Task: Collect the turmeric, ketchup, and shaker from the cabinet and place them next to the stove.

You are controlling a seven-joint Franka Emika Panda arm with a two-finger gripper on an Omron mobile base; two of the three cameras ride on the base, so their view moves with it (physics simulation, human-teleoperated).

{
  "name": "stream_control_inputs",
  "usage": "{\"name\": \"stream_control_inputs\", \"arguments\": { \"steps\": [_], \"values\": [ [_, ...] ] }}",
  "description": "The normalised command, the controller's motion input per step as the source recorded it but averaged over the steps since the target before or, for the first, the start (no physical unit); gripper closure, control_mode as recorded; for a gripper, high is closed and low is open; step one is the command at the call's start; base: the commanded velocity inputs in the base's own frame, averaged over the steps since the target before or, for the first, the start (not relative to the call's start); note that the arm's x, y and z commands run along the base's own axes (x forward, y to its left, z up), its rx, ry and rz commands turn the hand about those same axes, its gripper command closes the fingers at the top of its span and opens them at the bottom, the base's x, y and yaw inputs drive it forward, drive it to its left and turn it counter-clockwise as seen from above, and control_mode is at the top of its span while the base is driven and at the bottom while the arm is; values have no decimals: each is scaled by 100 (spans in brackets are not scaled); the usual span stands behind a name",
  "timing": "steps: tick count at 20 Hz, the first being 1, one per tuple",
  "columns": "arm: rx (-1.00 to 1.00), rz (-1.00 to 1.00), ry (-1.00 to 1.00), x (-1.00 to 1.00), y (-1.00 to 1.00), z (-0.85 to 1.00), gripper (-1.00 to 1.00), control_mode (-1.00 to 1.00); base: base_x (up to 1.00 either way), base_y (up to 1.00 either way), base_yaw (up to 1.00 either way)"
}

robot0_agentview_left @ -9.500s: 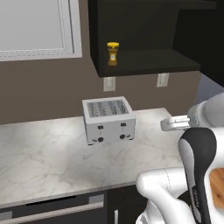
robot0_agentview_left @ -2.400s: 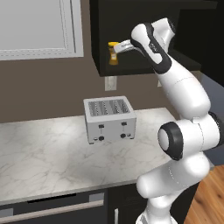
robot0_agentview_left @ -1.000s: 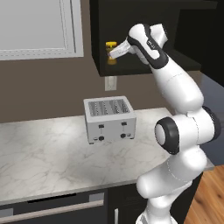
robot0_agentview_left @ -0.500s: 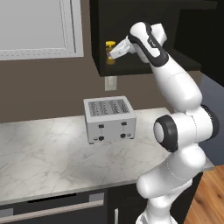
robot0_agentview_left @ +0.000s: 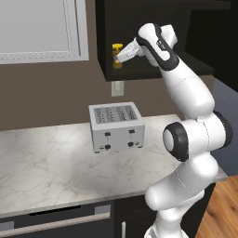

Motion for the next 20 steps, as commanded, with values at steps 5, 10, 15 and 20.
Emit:
{"name": "stream_control_inputs", "arguments": {
  "steps": [5,10,15,20],
  "values": [
    [0,0,-2,0,0,-3,100,-100,0,0,0],
    [1,0,-6,-29,-4,-2,100,-100,0,0,0],
    [3,-2,-12,-65,-27,1,100,-100,0,0,0],
    [2,-1,-9,-86,-37,7,100,-100,0,0,0]
  ]
}}
